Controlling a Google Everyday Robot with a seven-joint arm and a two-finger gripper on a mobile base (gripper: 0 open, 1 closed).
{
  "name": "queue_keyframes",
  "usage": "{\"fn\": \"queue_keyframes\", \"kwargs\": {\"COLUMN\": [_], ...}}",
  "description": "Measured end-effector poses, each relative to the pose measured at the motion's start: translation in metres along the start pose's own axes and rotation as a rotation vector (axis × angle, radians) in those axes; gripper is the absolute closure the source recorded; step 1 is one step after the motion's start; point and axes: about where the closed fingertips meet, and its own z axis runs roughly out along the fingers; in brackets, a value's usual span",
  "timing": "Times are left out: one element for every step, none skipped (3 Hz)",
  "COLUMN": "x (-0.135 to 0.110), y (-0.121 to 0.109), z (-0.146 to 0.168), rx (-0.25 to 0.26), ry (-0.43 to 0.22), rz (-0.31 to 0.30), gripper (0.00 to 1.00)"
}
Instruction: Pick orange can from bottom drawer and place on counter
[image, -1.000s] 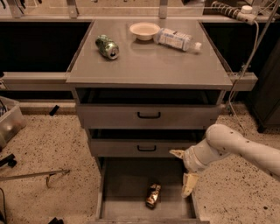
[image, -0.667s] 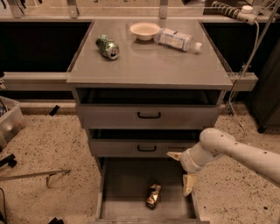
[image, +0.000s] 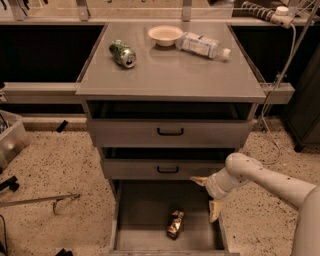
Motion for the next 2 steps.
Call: {"fn": "queue_keyframes", "kwargs": {"x": [0.011,0.032], "y": [0.004,0.007], "z": [0.02,0.073], "rx": [0.036,0.117], "ry": [0.042,0.078], "rz": [-0.033,-0.09], "gripper": [0.0,0.0]}}
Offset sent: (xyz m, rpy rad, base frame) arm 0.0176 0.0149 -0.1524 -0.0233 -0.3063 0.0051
